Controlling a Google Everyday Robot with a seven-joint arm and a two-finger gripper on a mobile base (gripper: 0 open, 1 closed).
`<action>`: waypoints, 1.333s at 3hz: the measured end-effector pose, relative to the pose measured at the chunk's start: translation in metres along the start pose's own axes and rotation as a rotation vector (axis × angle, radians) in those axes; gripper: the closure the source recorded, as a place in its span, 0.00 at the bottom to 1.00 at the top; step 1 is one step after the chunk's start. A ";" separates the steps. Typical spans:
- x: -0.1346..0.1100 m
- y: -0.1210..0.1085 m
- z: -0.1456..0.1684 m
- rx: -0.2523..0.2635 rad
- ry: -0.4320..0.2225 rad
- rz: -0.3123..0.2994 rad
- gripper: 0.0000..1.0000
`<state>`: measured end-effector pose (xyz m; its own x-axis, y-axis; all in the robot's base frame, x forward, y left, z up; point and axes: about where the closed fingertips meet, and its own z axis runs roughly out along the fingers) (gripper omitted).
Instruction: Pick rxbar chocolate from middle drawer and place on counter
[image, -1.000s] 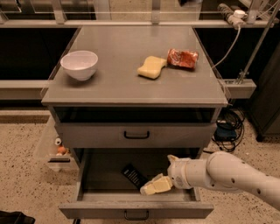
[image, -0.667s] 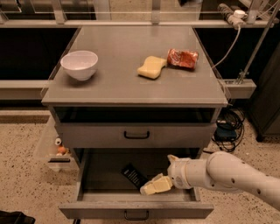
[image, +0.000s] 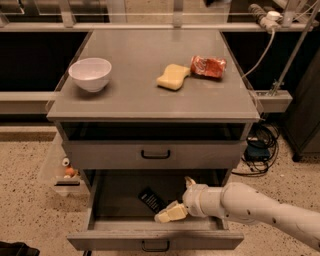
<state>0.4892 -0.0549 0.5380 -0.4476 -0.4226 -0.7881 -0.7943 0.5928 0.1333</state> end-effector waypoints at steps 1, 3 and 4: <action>0.002 -0.021 0.021 0.080 0.007 -0.102 0.00; 0.008 -0.019 0.045 0.080 0.010 -0.109 0.00; 0.004 -0.014 0.078 0.072 0.006 -0.181 0.00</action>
Offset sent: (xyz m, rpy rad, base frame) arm 0.0181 0.0001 -0.0150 -0.0709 -0.0775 0.0059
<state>0.5308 -0.0113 0.4861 -0.3029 -0.5307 -0.7916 -0.8306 0.5542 -0.0536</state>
